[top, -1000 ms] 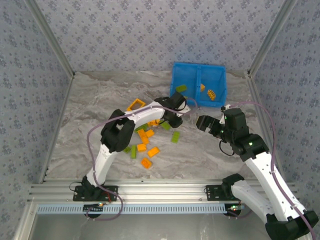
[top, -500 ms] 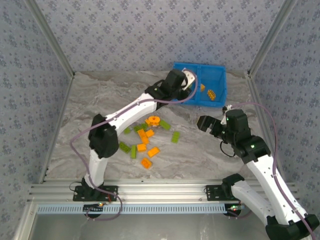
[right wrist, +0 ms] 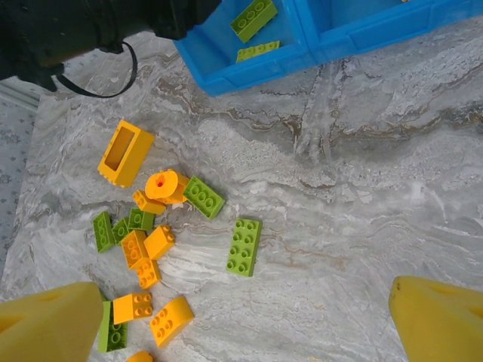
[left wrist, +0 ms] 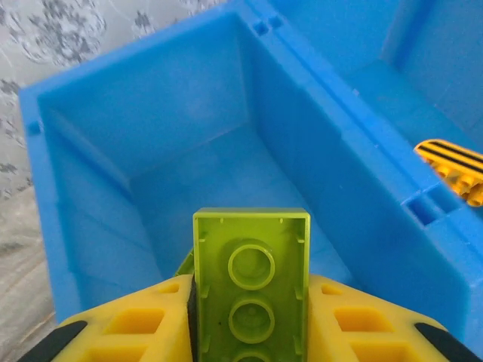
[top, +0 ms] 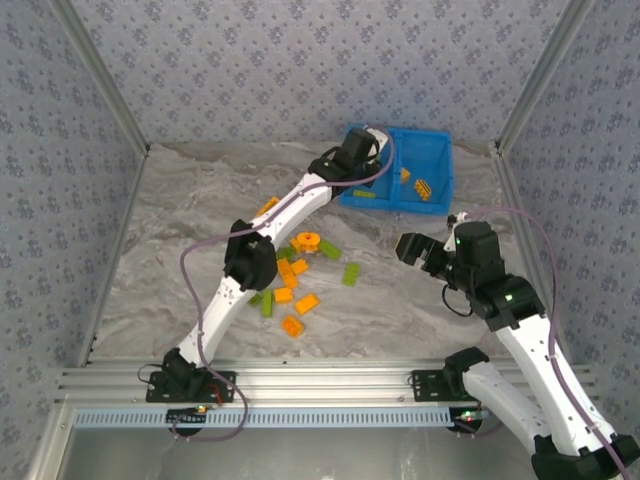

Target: Sort the legos into containers by color

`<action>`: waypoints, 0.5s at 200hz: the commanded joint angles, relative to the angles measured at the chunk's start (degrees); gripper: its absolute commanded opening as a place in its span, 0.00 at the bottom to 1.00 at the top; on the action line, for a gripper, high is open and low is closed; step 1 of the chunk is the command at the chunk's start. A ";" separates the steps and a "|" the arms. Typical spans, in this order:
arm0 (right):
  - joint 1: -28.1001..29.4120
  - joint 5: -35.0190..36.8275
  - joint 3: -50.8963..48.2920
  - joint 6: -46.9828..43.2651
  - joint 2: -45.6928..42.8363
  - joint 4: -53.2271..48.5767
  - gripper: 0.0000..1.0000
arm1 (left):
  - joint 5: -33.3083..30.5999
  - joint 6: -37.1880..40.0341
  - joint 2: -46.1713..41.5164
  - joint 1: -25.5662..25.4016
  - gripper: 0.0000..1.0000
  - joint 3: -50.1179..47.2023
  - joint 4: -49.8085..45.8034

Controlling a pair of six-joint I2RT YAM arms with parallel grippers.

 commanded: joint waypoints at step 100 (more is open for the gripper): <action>-0.38 0.36 -0.90 0.83 -0.36 -1.15 1.00 | 4.52 -6.14 -8.80 -0.69 0.54 1.97 -3.79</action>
